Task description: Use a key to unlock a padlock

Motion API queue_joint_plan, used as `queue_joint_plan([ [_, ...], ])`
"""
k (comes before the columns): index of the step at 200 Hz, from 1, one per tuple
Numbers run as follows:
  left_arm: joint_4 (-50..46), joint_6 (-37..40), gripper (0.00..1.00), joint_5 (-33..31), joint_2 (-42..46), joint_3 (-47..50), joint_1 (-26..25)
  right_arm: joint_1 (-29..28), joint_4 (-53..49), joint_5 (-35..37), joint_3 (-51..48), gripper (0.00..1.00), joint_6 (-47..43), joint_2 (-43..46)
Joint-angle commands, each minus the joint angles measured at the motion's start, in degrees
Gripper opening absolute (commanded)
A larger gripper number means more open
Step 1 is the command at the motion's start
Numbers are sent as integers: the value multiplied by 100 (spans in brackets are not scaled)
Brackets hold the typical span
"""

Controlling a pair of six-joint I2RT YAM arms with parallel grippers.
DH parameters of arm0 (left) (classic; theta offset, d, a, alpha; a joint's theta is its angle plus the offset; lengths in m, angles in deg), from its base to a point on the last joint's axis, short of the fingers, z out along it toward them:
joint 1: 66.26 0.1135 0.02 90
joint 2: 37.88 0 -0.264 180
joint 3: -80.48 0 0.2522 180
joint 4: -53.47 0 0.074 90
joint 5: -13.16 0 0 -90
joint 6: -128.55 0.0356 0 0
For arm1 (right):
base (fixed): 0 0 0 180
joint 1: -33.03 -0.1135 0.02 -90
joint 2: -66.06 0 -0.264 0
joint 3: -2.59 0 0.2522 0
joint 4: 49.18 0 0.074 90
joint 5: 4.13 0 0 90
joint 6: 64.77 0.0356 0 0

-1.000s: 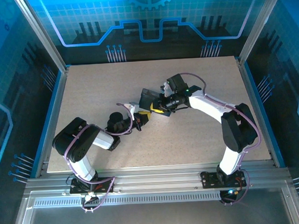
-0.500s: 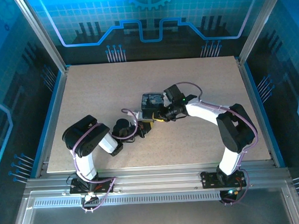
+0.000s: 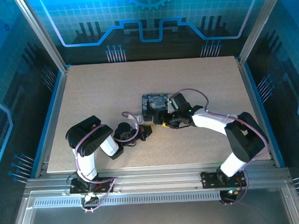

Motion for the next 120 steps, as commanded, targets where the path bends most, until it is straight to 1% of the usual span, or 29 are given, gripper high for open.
queue_joint_plan([
  [1,329,-258,0,-135,-13,124,-26,50,624,155,-475,61,309,346],
  [27,271,-320,0,-147,-21,155,-27,30,1369,190,-973,55,721,530],
  [54,287,-416,0,-137,-62,169,-42,-59,2224,318,-1389,50,1141,488],
  [68,288,-497,0,-123,-61,167,-39,-115,2587,361,-1490,51,1271,403],
  [98,301,-654,0,-96,-65,175,-59,-237,2991,430,-1475,59,1399,138],
  [120,313,-690,0,-80,-53,183,-87,-278,3244,417,-1403,59,1531,-153],
])
